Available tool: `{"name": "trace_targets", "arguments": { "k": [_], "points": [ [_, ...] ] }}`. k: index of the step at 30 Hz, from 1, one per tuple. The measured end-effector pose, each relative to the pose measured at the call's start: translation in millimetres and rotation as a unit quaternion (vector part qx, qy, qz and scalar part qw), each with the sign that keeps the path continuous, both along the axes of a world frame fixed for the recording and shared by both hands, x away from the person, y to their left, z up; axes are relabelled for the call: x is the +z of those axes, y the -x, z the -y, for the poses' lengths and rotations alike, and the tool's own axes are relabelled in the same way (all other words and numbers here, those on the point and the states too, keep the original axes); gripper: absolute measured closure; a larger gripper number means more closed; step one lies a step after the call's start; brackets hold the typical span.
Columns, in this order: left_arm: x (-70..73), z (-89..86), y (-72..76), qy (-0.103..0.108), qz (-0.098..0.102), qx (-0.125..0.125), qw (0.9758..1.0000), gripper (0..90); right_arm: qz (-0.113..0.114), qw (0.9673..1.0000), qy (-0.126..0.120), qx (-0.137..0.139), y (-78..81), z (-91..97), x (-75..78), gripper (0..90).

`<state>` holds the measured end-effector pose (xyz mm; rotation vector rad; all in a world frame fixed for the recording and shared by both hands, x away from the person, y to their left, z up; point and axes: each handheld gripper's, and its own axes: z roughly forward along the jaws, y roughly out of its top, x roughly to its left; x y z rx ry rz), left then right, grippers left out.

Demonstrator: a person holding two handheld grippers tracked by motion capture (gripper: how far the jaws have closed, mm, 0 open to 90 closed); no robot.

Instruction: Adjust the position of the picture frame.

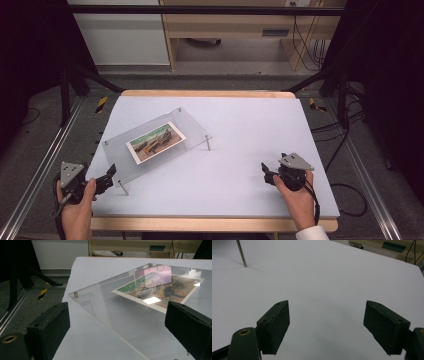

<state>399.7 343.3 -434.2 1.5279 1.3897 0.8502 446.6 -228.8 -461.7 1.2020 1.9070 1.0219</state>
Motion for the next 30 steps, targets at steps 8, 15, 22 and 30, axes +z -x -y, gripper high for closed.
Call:
{"name": "trace_targets", "arguments": {
  "k": [8, 15, 22, 30],
  "points": [
    [-2.1, -0.7, 11.5, 0.040, -0.028, -0.014, 0.9987, 7.0, -0.025, 0.9996, 0.010, -0.002, -2.0, -4.4, -3.2, 21.8],
    [-1.6, -0.9, 16.8, 0.075, -0.030, -0.017, 0.9966, 6.4, -0.042, 0.9990, 0.014, 0.001, -4.0, -9.0, -5.2, 21.7],
    [-0.8, 6.5, 17.9, 0.083, -0.035, -0.018, 0.9958, 6.2, -0.045, 0.9987, 0.025, 0.005, -1.8, -12.5, -6.5, 24.8],
    [3.1, 16.6, 26.7, 0.046, -0.029, -0.034, 0.9980, 6.3, -0.052, 0.9981, 0.019, 0.027, -0.1, -16.0, -5.1, 35.1]
  ]
}}
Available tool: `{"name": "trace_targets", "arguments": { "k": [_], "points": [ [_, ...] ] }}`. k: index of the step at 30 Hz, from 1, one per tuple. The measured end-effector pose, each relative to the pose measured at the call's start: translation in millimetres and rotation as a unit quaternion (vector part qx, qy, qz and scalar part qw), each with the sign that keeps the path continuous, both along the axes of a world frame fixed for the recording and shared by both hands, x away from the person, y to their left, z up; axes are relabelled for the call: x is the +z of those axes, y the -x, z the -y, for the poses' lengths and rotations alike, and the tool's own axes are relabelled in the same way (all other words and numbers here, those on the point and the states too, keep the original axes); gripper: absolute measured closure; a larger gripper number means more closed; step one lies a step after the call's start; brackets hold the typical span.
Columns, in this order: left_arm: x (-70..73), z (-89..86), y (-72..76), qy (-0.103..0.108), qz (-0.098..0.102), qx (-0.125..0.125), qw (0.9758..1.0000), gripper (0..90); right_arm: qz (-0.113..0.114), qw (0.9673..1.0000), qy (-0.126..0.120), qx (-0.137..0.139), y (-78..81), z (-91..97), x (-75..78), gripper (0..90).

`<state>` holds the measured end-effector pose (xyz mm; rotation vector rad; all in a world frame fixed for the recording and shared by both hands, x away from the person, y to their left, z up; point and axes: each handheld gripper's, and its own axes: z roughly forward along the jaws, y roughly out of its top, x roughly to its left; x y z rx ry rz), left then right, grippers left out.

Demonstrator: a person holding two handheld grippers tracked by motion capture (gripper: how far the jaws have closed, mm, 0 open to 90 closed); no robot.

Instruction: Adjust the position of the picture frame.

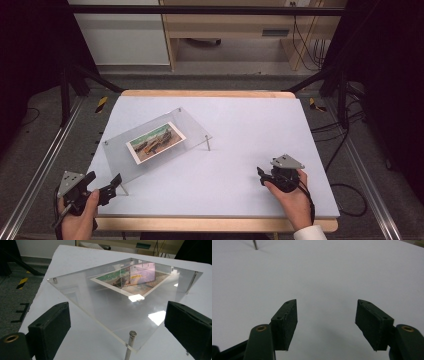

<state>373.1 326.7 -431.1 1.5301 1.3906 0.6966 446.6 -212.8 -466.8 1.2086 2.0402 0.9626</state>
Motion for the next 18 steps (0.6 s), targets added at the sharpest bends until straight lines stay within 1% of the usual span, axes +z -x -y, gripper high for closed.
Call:
{"name": "trace_targets", "arguments": {
  "k": [3, 6, 11, 14, 18],
  "points": [
    [-0.3, -0.1, 2.1, 0.004, -0.004, -0.004, 1.0000, 6.5, -0.006, 0.9999, 0.005, 0.008, 0.3, -3.2, -0.7, 36.3],
    [-1.3, 1.0, 2.3, 0.006, -0.006, -0.007, 0.9999, 6.6, -0.007, 0.9998, 0.011, 0.016, 0.9, -4.9, -0.8, 37.2],
    [-1.5, 4.2, 3.2, 0.000, -0.004, -0.008, 1.0000, 6.4, -0.010, 0.9997, 0.013, 0.020, 0.3, -5.9, -1.8, 38.4],
    [-1.9, 4.8, 4.4, 0.000, -0.002, -0.005, 1.0000, 6.5, -0.013, 0.9997, 0.005, 0.020, 1.0, -7.7, -1.0, 38.8],
    [-3.1, 6.9, 8.0, -0.011, -0.006, 0.000, 0.9999, 6.6, -0.008, 0.9994, -0.009, 0.033, 1.6, -12.7, 2.9, 40.7]
  ]
}}
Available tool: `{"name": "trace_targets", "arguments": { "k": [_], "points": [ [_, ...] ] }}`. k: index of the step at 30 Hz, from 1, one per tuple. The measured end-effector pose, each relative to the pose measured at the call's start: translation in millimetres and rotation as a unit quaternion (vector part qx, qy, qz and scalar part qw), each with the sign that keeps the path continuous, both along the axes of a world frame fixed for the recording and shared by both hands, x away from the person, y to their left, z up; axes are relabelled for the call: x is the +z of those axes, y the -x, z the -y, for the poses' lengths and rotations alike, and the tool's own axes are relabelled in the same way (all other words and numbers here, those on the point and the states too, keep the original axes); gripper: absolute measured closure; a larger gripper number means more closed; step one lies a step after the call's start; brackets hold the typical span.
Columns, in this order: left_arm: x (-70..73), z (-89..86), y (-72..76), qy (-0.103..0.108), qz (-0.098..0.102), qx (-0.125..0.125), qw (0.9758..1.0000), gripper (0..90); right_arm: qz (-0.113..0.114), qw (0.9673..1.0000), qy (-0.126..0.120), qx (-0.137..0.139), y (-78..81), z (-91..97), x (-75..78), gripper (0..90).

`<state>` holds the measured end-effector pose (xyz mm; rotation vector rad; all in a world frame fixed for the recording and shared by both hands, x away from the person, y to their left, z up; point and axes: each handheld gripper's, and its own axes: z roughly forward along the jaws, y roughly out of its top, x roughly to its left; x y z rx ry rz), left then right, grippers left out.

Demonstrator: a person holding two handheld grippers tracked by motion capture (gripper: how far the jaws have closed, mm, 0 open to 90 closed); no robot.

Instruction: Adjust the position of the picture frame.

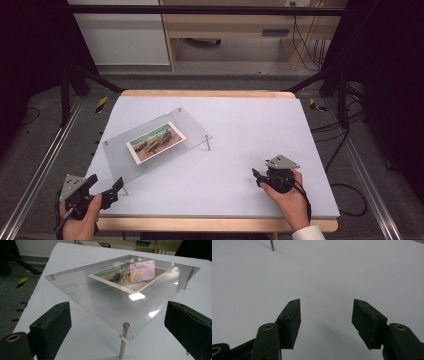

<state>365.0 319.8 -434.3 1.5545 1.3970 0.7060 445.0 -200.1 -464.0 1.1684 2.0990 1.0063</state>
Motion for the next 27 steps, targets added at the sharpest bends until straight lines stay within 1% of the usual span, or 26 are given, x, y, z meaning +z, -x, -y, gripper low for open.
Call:
{"name": "trace_targets", "arguments": {
  "k": [1, 2, 4, 6, 8, 11, 13, 14, 15, 16, 17, 19, 22, 24, 27],
  "points": [
    [-0.6, 0.8, 1.4, 0.000, -0.002, 0.001, 1.0000, 6.7, 0.000, 1.0000, -0.005, 0.006, 0.3, -2.5, 1.3, 41.3],
    [-1.2, 1.6, 3.8, -0.004, -0.003, 0.002, 1.0000, 6.7, 0.002, 0.9999, -0.006, 0.013, 0.2, -4.9, 2.6, 42.0],
    [-1.6, 4.1, 9.1, -0.018, -0.004, 0.002, 0.9998, 6.7, 0.002, 0.9995, -0.020, 0.024, -0.7, -12.3, 5.9, 43.4],
    [-1.8, 6.6, 14.6, -0.032, -0.004, 0.001, 0.9995, 6.7, 0.007, 0.9990, -0.012, 0.042, -3.7, -21.5, 9.0, 45.0],
    [-2.9, 9.9, 19.3, -0.042, -0.001, 0.001, 0.9991, 6.7, 0.009, 0.9983, -0.010, 0.056, -7.3, -32.3, 11.6, 46.6],
    [-4.9, 13.7, 24.2, -0.060, -0.004, -0.001, 0.9982, 7.6, 0.010, 0.9972, -0.012, 0.073, -13.1, -49.3, 14.3, 49.0],
    [-6.1, 15.2, 25.4, -0.060, -0.003, 0.000, 0.9982, 9.6, 0.013, 0.9964, -0.012, 0.083, -17.0, -60.8, 15.6, 50.7],
    [-6.9, 16.4, 26.6, -0.061, -0.006, 0.000, 0.9981, 12.6, 0.013, 0.9962, -0.012, 0.086, -18.8, -66.4, 16.4, 51.3],
    [-7.6, 17.4, 28.5, -0.064, -0.007, -0.002, 0.9979, 19.0, 0.015, 0.9956, -0.012, 0.091, -21.7, -72.8, 17.3, 52.3],
    [-9.0, 19.6, 31.5, -0.066, -0.009, -0.003, 0.9978, 23.1, 0.016, 0.9954, -0.012, 0.094, -23.5, -76.6, 17.8, 52.9],
    [-10.4, 22.0, 33.4, -0.065, -0.012, 0.002, 0.9978, 23.9, 0.016, 0.9951, -0.013, 0.096, -26.0, -81.2, 18.5, 53.3],
    [-13.6, 25.6, 34.7, -0.064, -0.016, -0.002, 0.9978, 27.0, 0.019, 0.9950, -0.015, 0.097, -30.9, -89.6, 20.2, 54.3],
    [-18.5, 28.5, 31.7, -0.070, -0.025, 0.003, 0.9973, 29.5, 0.023, 0.9949, -0.016, 0.097, -38.6, -99.2, 21.7, 55.9],
    [-22.6, 28.3, 27.3, -0.058, -0.030, 0.006, 0.9979, 31.3, 0.022, 0.9950, -0.015, 0.096, -43.2, -103.8, 21.8, 56.3],
    [-27.5, 26.1, 18.6, -0.039, -0.032, 0.018, 0.9986, 35.7, 0.023, 0.9953, -0.011, 0.093, -48.3, -107.5, 20.8, 56.9]
  ]
}}
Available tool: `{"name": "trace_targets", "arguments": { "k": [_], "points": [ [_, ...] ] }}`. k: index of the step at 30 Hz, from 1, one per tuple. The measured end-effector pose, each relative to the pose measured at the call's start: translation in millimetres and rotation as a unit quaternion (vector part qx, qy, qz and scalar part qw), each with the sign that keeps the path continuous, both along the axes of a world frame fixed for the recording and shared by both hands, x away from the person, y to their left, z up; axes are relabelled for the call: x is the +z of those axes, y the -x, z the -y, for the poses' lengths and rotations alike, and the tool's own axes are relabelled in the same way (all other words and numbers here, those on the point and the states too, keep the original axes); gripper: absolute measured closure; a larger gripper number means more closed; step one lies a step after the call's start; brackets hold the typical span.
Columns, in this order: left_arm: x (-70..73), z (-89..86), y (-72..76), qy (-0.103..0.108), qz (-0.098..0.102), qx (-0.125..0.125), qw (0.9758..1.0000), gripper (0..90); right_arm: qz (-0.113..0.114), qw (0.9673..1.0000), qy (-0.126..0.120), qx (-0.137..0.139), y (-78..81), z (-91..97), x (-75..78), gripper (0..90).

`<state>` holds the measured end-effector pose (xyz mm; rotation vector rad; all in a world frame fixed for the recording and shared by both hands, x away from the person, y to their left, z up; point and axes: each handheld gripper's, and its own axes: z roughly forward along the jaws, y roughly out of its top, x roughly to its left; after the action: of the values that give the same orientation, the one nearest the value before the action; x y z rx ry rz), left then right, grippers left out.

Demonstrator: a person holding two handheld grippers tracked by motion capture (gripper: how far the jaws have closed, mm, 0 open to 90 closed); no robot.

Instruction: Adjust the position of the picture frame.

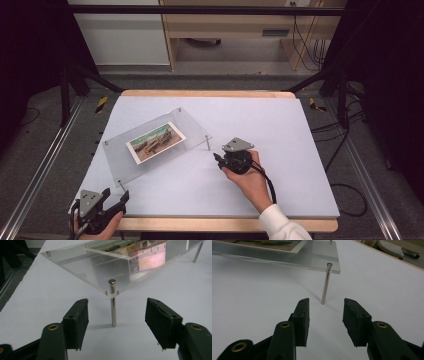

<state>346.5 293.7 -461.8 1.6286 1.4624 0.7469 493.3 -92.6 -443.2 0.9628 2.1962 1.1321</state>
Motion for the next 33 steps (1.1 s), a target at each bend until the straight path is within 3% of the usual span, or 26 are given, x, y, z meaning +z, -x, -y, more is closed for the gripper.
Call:
{"name": "trace_targets", "arguments": {
  "k": [6, 13, 21, 33],
  "points": [
    [-6.7, -1.8, -10.1, -0.004, -0.007, -0.006, 1.0000, 45.2, -0.005, 0.9999, 0.006, -0.012, -6.8, 0.2, -2.8, 57.3],
    [-8.7, 6.3, -15.3, -0.027, 0.012, -0.018, 0.9994, 54.5, -0.015, 0.9998, -0.005, -0.015, -15.9, -2.0, -5.9, 58.4],
    [-12.9, 3.2, -22.7, -0.010, 0.014, 0.002, 0.9999, 64.1, -0.016, 0.9997, -0.009, -0.017, -21.4, -8.1, -6.1, 57.9],
    [-13.8, -2.0, -22.1, 0.031, 0.010, -0.004, 0.9994, 80.0, -0.020, 0.9995, 0.002, -0.023, -28.2, -8.3, -12.5, 59.0]
  ]
}}
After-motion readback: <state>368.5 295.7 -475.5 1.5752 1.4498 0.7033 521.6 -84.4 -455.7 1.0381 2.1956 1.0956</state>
